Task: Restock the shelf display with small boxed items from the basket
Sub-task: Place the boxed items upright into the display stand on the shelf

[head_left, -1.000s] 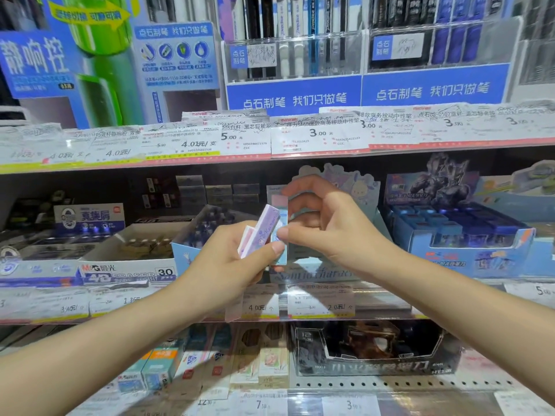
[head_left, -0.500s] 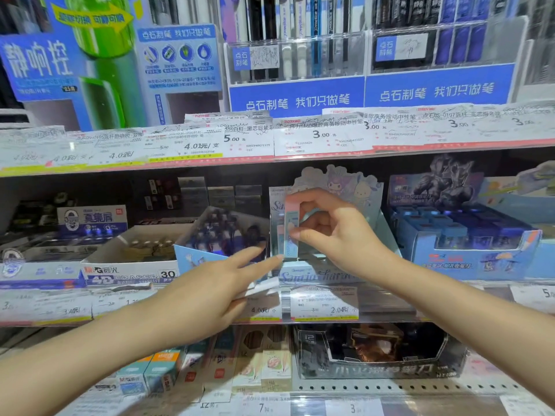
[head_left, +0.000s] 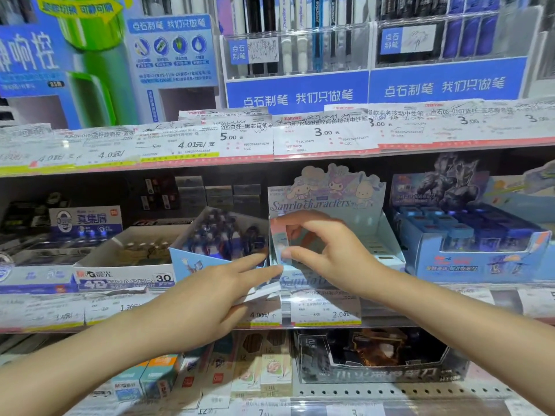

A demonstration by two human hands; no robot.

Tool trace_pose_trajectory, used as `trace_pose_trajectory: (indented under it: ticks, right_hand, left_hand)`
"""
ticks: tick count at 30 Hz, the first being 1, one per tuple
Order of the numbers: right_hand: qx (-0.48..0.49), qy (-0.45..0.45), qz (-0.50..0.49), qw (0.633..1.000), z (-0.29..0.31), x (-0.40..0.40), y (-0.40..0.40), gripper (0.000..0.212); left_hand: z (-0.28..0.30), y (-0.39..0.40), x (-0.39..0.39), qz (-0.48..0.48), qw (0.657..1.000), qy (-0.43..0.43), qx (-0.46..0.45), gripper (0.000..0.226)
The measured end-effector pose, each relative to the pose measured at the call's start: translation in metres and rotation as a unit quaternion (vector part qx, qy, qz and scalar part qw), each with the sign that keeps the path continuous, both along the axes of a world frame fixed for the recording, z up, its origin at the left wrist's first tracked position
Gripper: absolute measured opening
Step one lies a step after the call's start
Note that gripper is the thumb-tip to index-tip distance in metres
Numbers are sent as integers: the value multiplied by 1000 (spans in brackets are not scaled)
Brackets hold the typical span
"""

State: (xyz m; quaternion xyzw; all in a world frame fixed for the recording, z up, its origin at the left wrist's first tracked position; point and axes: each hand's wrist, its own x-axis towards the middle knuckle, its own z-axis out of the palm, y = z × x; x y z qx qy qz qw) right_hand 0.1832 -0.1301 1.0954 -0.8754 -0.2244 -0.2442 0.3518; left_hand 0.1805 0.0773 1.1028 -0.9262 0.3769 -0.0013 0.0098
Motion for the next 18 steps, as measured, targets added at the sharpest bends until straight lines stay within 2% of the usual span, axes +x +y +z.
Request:
trace_pose_trajectory:
  ticks: [3,5,8,13,15,18]
  right_hand:
    - [10,-34,15,999,0,0,-1,13]
    - [16,-59,25,998,1,1,-2,21]
    - [16,-40,30,999,1,3,-3,34]
    - [44,31,50,997,8,5,-3,37]
    - [59,63,54,995,13,2,-5,39]
    - [111,34,37,993,15,-11,-3,41]
  left_hand:
    - [1,0,1,-3,1000,7,-1,67]
    - [2,-2,0,4,1000,2,8,66]
    - [1,-2,1,6,1000,-11,25,66]
    - [2,-3,-1,-10,1000,-19,1,65]
    - [2,-1,-2,-22,999,-32,-32,60]
    - [1,1,-4,-82,976,-64,-193,39]
